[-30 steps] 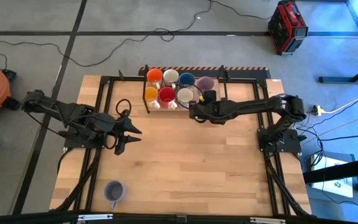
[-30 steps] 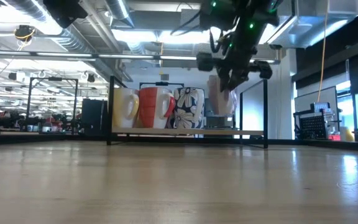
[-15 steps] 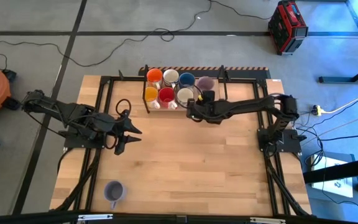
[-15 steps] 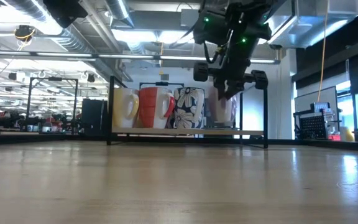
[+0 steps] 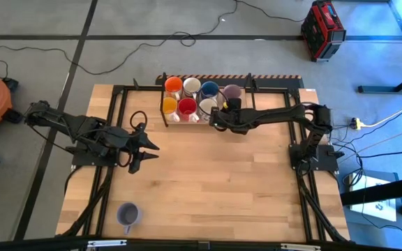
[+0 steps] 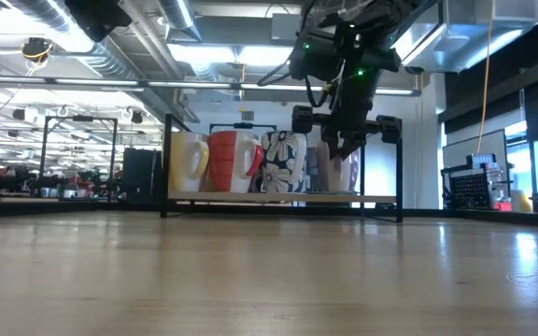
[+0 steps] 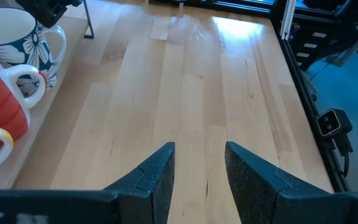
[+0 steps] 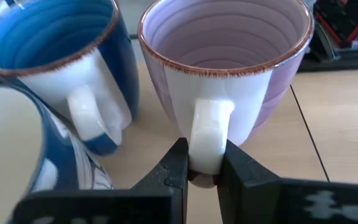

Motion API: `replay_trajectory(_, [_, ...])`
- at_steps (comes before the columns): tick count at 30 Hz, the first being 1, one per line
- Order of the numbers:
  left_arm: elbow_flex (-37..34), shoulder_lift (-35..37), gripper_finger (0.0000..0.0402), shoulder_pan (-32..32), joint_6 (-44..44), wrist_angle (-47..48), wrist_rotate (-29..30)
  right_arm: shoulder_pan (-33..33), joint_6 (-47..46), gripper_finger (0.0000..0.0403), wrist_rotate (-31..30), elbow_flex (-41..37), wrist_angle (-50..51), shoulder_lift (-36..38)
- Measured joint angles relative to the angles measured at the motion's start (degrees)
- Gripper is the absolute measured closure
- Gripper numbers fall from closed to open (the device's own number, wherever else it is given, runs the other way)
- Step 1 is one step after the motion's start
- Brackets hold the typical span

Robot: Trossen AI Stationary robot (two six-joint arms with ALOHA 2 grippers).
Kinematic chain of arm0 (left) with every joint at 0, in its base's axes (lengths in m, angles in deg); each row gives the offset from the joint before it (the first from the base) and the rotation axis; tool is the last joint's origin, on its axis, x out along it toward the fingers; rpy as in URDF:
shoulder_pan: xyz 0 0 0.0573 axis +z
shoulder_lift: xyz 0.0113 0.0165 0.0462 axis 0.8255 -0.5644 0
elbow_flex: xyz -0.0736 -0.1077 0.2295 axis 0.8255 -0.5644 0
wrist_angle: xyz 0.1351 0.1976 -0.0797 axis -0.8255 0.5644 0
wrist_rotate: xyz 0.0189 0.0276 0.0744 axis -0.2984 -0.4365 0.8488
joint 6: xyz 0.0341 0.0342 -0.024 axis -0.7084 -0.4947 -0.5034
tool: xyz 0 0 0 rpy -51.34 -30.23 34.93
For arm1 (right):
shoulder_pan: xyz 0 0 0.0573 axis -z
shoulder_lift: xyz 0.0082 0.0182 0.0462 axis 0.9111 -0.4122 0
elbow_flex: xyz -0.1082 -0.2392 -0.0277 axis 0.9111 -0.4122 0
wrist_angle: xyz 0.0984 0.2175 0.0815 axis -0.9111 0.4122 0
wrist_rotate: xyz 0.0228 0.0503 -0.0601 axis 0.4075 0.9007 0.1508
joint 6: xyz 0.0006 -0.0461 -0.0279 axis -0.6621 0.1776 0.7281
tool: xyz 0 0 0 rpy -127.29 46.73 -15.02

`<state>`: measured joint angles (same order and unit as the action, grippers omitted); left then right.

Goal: Place coffee mugs
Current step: Put the violet mug on the shelf

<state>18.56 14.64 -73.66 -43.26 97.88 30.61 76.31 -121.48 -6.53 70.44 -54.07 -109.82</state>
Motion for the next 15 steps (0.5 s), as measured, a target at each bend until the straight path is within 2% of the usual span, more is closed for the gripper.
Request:
replay_trajectory(7, [0.0, 0.0, 0.0266, 0.0, 0.0, 0.0, 0.0, 0.4, 0.0, 0.0368, -0.2, 0.0, -0.5, -0.5])
replay_trajectory(15, [0.0, 0.0, 0.0266, 0.0, 0.0, 0.0, 0.0, 0.7, -0.1, 0.0341, -0.4, 0.0, -1.5, -1.1])
